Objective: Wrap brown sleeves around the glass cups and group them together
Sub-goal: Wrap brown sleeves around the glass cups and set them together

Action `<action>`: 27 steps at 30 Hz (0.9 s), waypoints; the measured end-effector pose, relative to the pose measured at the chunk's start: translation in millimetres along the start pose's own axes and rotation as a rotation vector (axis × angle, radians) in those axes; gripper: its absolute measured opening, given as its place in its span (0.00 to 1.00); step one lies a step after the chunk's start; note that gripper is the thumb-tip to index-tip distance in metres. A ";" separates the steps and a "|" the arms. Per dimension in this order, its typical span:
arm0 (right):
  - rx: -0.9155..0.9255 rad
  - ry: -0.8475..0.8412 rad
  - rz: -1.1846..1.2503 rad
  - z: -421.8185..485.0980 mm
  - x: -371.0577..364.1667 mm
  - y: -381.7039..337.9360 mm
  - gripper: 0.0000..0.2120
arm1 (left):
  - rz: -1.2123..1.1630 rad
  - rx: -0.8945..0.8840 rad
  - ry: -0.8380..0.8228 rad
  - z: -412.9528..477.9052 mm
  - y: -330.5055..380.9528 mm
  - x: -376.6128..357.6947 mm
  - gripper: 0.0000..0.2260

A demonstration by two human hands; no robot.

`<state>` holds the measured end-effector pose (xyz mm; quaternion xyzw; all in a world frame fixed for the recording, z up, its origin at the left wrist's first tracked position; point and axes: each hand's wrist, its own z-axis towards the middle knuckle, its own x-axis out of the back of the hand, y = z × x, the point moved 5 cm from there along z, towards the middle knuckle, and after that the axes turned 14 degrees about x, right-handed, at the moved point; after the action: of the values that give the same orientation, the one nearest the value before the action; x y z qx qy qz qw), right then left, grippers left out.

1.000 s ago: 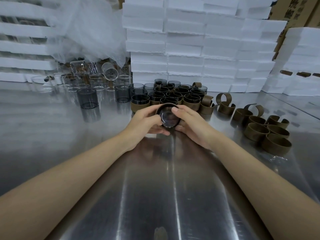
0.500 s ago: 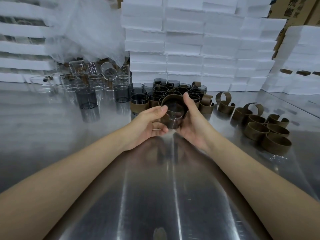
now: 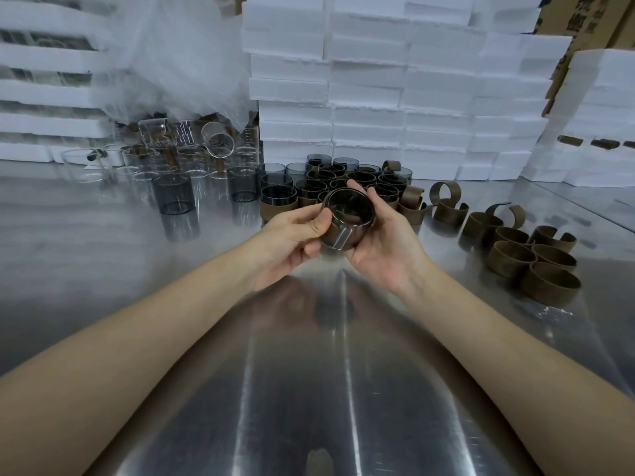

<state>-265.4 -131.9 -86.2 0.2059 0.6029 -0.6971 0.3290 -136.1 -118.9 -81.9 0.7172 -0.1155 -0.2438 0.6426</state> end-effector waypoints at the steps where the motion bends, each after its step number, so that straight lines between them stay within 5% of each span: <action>1: 0.000 0.005 0.020 0.6 -0.3 -0.1 0.13 | -0.013 -0.002 0.001 0.6 0.2 1.0 0.07; 12: 0.039 -0.021 0.033 2.1 -4.8 -3.3 0.16 | 0.010 -0.032 0.033 3.4 -0.4 6.7 0.34; 20: 0.138 -0.128 -0.202 -4.9 -11.2 -8.9 0.16 | 0.278 -0.159 0.209 -0.3 -4.6 12.8 0.32; 27: -0.108 -0.033 -0.206 -11.1 -3.5 6.7 0.20 | 0.468 -0.355 0.396 -7.1 5.1 12.6 0.31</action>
<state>-259.5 -120.8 -90.6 0.1135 0.6521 -0.6969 0.2761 -121.0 -119.6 -79.1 0.5819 -0.1056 0.0374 0.8055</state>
